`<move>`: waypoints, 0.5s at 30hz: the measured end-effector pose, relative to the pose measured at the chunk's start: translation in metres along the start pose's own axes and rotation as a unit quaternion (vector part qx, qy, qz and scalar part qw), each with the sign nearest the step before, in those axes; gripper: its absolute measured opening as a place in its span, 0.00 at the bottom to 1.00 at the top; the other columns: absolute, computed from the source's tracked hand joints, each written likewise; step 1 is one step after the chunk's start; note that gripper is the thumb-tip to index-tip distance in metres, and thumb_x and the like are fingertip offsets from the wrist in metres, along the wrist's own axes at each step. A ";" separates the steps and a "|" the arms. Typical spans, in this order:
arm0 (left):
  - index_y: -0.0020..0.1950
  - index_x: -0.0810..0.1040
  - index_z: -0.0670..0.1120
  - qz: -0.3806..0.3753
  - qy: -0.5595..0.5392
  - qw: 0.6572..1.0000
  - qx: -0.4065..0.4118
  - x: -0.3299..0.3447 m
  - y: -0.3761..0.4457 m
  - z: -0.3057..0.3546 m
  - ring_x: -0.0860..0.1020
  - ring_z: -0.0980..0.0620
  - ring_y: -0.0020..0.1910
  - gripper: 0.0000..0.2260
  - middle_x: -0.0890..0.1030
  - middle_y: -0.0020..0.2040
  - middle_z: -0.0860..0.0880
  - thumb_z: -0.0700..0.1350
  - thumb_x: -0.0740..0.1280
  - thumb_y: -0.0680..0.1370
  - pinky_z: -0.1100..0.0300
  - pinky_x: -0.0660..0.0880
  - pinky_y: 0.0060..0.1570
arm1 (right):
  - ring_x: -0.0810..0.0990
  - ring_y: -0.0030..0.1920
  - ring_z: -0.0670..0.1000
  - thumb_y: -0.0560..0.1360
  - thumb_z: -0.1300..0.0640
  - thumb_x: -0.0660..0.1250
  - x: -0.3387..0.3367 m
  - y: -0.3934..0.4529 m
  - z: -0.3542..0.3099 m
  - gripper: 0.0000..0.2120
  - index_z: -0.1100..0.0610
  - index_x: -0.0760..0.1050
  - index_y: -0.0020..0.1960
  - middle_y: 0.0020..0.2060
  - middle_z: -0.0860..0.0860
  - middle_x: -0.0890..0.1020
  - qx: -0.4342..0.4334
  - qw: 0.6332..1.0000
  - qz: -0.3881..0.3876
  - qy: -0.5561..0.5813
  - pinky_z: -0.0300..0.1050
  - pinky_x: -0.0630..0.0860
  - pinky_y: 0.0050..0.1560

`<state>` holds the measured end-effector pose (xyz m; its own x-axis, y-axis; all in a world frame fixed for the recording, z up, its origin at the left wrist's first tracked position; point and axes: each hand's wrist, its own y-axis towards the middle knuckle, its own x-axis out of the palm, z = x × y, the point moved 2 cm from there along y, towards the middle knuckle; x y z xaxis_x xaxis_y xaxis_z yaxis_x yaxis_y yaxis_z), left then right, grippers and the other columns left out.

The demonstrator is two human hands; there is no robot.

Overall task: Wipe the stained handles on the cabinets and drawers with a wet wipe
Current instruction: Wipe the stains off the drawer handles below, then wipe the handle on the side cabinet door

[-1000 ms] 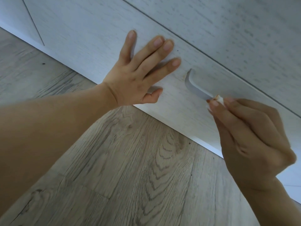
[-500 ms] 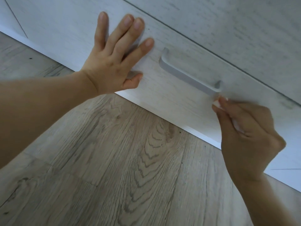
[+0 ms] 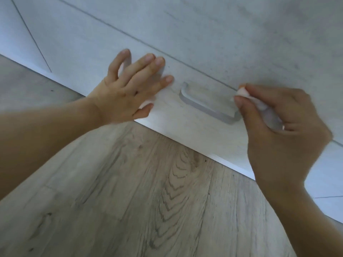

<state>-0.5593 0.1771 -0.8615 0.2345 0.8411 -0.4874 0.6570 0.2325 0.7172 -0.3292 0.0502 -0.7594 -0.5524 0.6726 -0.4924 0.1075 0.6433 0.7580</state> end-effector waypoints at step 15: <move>0.58 0.81 0.45 -0.372 -0.192 0.908 0.006 -0.182 0.104 -0.119 0.80 0.48 0.54 0.17 0.80 0.58 0.47 0.50 0.71 0.71 0.52 0.74 0.59 | 0.80 0.44 0.46 0.72 0.55 0.71 0.016 0.144 -0.141 0.04 0.49 0.82 0.45 0.44 0.45 0.82 0.243 0.863 -0.444 0.014 0.43 0.75 0.48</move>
<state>-0.6193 0.1061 -0.6388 -0.0473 0.2201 -0.9743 0.7433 0.6594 0.1129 -0.4394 0.1022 -0.5981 -0.6145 -0.1679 -0.7708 -0.0384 0.9823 -0.1833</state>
